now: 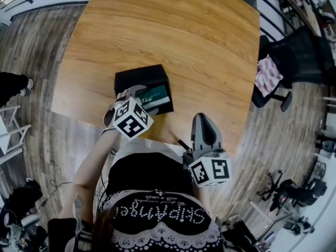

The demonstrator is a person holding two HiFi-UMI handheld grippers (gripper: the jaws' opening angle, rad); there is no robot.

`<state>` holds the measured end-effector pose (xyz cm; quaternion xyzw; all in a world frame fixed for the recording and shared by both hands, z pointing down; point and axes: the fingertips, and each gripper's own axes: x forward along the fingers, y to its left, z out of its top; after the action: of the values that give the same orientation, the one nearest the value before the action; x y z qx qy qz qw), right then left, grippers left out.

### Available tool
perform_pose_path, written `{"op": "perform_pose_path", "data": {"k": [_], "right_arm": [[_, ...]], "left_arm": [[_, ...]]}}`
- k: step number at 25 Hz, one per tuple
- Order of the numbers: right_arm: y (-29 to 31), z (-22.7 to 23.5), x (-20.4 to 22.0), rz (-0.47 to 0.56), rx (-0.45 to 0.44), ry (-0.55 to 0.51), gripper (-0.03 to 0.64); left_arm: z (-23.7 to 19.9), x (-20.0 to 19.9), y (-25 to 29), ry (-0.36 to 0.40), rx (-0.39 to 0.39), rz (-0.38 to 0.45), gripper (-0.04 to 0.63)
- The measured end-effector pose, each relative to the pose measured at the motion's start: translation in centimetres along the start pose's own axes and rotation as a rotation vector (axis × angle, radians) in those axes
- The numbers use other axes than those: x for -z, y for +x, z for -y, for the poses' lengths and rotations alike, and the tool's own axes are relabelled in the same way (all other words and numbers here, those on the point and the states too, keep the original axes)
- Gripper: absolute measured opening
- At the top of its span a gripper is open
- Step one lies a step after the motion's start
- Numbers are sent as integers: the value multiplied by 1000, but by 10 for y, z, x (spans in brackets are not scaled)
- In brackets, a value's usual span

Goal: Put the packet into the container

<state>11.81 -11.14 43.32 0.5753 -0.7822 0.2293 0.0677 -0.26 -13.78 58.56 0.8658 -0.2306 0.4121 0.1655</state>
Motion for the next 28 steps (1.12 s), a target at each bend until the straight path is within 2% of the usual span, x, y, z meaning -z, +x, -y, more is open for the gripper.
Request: {"op": "perform_pose_path", "data": {"k": [7, 12, 15, 18, 28], "right_arm": [[-3, -3, -1, 5, -13, -7, 41], [-3, -7, -4, 20, -28, -12, 41], [-3, -10, -7, 29, -38, -19, 41], [-2, -13, -10, 39, -51, -27, 41], [3, -23, -30, 85, -101, -59, 41]], "left_arm": [[-9, -31, -36, -14, -76, 130, 339], [-14, -60, -71, -39, -129, 279, 333], [-22, -79, -99, -50, -196, 394, 257], [-29, -95, -127, -58, -263, 487, 217], [-42, -114, -211, -121, -450, 712, 80]]}}
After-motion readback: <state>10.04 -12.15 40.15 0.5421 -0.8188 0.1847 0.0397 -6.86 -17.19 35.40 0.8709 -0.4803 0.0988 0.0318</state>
